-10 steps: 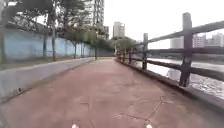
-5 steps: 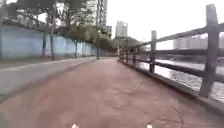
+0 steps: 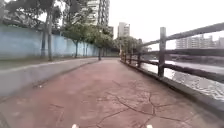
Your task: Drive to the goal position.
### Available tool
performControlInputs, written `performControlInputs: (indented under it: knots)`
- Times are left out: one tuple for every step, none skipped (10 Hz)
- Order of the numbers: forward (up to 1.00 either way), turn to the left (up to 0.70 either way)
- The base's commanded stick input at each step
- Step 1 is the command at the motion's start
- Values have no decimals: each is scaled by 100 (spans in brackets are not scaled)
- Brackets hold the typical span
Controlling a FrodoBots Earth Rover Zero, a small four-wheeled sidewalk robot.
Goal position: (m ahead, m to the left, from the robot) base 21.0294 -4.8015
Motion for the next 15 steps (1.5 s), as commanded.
performControlInputs:
  knots:
    - [100,0]
    - [100,0]
    - [100,0]
    - [100,0]
    - [100,0]
    - [100,0]
    - [100,0]
    - [100,-2]
    - [100,-24]
    - [100,-40]
    - [100,-32]
    - [100,-21]
    - [100,-10]
    - [100,0]
    - [100,0]
